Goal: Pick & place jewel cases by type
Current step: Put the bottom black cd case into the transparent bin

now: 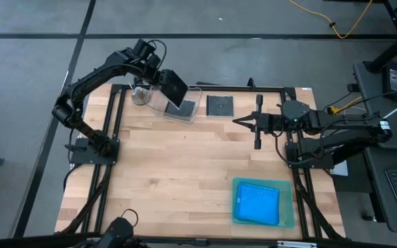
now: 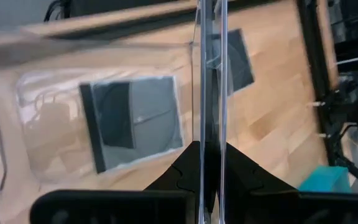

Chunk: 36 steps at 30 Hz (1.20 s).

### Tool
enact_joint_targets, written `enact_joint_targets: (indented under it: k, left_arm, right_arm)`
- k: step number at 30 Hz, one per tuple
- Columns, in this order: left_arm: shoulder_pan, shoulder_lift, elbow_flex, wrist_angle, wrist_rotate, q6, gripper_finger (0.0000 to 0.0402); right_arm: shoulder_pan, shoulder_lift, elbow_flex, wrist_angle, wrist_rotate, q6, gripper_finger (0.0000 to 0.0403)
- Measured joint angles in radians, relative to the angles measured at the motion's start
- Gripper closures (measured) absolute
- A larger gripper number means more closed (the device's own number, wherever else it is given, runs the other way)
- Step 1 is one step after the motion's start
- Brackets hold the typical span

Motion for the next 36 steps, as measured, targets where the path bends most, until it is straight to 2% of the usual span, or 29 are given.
enact_joint_targets:
  k: [16, 27, 36]
  left_arm:
    - [-0.058, -0.001, -0.213, 0.235, -0.009, -0.121, 0.0379]
    - [-0.078, 0.000, -0.339, 0.425, -0.060, -0.215, 0.0379]
    - [-0.113, 0.007, -0.428, 0.512, -0.073, -0.283, 0.0379]
  right_arm:
    - [0.000, 0.000, 0.000, -0.014, 0.000, -0.002, 0.0395]
    - [0.000, 0.000, 0.000, -0.030, 0.000, -0.002, 0.0395]
    - [-0.001, 0.000, 0.000, -0.033, 0.000, -0.003, 0.0395]
